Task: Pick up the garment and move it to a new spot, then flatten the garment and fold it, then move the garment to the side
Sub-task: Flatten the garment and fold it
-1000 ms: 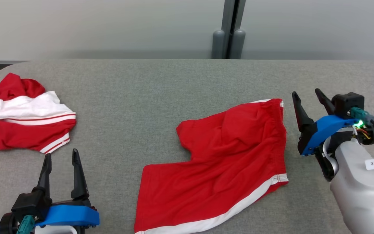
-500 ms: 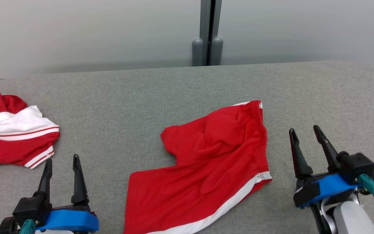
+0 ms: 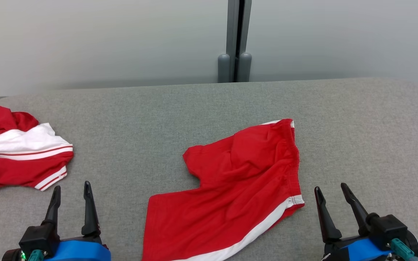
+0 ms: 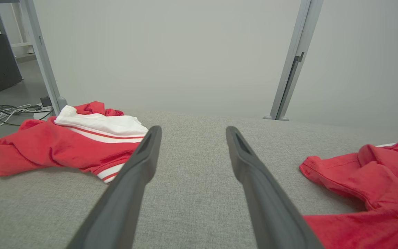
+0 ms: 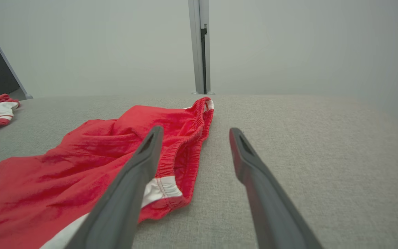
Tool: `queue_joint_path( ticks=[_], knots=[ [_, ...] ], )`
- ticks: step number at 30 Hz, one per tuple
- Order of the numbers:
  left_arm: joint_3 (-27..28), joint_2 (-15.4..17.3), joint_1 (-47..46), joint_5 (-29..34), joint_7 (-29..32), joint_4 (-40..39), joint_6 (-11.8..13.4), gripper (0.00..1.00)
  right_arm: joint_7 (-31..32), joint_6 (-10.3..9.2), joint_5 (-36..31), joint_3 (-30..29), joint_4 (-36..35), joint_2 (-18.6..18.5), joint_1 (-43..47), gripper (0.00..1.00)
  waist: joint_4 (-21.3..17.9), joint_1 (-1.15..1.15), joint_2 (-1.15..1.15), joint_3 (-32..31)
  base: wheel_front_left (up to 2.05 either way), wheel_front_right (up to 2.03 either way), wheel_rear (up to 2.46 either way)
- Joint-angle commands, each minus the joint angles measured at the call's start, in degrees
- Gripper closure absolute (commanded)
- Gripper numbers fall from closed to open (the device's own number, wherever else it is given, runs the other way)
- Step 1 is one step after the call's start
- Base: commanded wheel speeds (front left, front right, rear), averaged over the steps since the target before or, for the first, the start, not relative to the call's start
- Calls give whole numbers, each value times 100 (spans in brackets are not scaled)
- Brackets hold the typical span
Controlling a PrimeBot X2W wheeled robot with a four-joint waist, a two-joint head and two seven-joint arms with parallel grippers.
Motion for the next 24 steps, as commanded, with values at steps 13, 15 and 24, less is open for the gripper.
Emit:
queue_joint_path(
  ticks=[13,15,24],
  knots=[
    [22,-7,101,8,-17,29,27,0,-20,1,36,136,139,20,60,0,33,0,0,-108,0,0,0],
    [2,-8,121,-11,-17,65,2,0,-20,1,36,155,180,19,47,0,31,0,0,-116,0,0,0],
    [-485,19,300,118,-17,281,-198,0,-20,1,162,492,614,-291,-196,0,59,0,0,-142,0,0,0]
  ],
)
